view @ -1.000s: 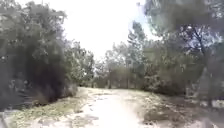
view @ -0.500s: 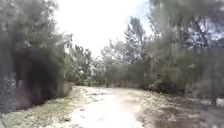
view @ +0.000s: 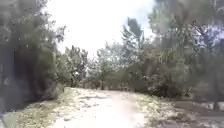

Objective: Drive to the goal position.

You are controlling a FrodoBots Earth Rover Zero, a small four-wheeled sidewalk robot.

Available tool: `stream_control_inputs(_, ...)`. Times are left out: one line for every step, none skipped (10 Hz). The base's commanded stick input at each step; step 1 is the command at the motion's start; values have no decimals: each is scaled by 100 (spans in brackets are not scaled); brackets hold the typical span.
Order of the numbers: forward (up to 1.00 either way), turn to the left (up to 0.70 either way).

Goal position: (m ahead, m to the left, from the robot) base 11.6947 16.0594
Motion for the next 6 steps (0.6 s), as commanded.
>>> stream_control_inputs(85,0)
stream_control_inputs(85,0)
stream_control_inputs(85,0)
stream_control_inputs(85,0)
stream_control_inputs(85,8)
stream_control_inputs(85,27)
